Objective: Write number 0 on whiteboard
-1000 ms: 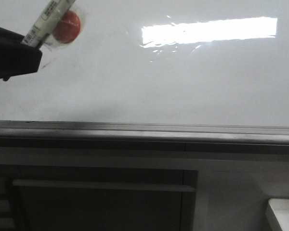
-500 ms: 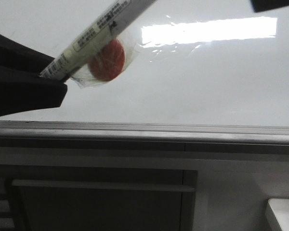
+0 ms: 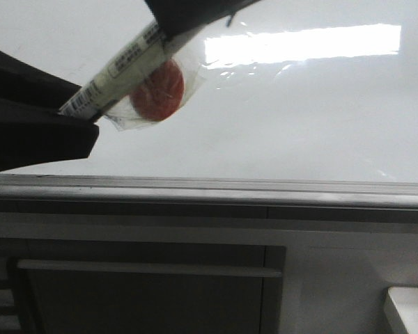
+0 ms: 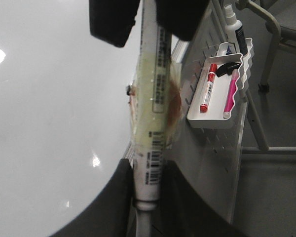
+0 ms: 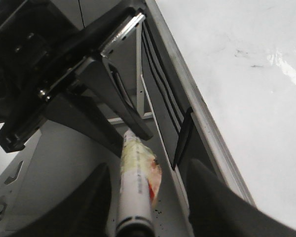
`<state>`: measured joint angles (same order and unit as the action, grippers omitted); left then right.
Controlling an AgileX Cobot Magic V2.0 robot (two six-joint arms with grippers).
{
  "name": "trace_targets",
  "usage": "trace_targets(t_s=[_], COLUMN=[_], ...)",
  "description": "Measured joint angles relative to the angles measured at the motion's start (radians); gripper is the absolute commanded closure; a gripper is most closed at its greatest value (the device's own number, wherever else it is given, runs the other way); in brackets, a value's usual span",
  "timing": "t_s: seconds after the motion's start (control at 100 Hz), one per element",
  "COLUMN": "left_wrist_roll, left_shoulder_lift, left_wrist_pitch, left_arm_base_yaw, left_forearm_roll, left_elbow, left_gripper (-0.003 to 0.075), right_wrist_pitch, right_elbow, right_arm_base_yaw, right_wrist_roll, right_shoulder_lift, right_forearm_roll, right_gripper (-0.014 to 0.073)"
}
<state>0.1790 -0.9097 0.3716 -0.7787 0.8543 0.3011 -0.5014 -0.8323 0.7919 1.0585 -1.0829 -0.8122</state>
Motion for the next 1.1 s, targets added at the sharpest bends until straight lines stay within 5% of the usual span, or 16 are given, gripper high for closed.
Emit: trace_targets(t_s=[0.92, 1.1], left_wrist_roll=[-0.002, -0.002], left_shoulder_lift=[-0.088, -0.088], left_wrist_pitch=[0.067, 0.067], left_arm_base_yaw=[0.0, 0.0], left_forearm_roll=[-0.126, -0.126], left_elbow=[-0.032, -0.036], left_gripper=[0.0741, 0.0741], right_wrist_pitch=[-0.021, -0.021], right_elbow=[0.017, 0.017], right_arm_base_yaw=[0.005, 0.005], right_wrist_roll=[0.052, 0.052], right_shoulder_lift=[-0.057, -0.057], right_forearm_roll=[0.002, 0.002], right_gripper=[0.0281, 0.05])
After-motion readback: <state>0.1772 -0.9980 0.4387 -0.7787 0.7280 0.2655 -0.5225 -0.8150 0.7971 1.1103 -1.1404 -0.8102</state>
